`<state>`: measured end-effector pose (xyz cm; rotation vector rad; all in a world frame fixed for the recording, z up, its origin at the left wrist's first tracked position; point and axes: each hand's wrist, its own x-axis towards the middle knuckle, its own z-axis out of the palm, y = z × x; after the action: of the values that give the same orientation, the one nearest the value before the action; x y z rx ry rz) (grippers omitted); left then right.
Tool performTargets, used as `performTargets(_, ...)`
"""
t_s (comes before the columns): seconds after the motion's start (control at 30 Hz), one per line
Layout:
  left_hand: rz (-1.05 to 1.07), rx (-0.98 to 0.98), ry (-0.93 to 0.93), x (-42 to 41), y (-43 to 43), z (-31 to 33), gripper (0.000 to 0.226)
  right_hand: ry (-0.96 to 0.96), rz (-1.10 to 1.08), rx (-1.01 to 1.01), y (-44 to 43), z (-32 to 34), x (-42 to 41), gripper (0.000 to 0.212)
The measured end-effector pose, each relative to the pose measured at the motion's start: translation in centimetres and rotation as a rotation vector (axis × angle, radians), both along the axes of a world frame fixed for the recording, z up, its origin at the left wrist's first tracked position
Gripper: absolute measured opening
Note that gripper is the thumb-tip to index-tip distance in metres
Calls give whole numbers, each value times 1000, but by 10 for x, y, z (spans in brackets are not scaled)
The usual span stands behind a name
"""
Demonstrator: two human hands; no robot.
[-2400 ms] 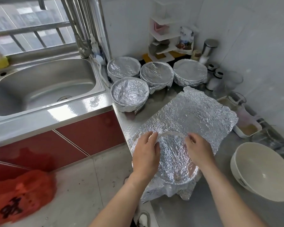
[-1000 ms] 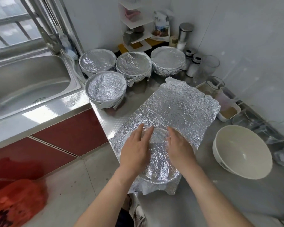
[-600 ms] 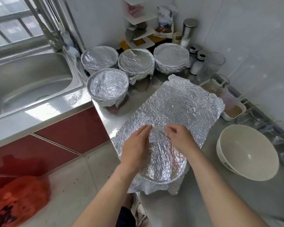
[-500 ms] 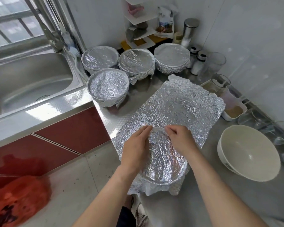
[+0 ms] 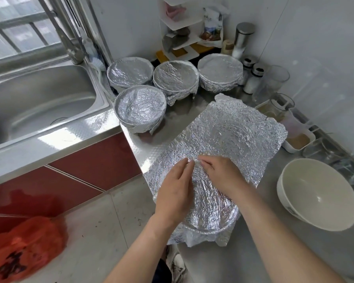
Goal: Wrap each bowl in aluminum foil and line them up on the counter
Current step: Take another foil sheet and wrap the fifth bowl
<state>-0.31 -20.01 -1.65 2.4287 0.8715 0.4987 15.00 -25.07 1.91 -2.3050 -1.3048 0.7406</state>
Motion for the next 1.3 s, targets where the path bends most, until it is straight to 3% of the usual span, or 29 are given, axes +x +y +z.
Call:
performTargets(0.2,-30,8,-21,0,7,3,47,-100,-79,44,-9,-7,-1,22)
performTargets(0.4,52,53,-64,0,9,24,43,-56,-383,144,-38,-3,3,19)
performTargets(0.6,35,16,174,-3,-1,13,54,-8,-483,103,-48,-13,-11,21)
performTargets(0.83,-18,116,372,3,-14,15,60,292,-397,-10,-35,-5,4,53)
performTargets(0.93,-24,130,403,2,-16,9,61,167,-232,-49,-26,-5,2,48)
performTargets(1.07,6,183,414,5,-19,4,59,-79,-201,-71,-25,-8,-4,47)
performTargets(1.13,6,203,409,6,-18,3,59,-99,-192,-83,-25,-8,-5,47)
performTargets(1.3,0,109,285,-1,-14,6,59,318,-334,7,-28,6,6,41)
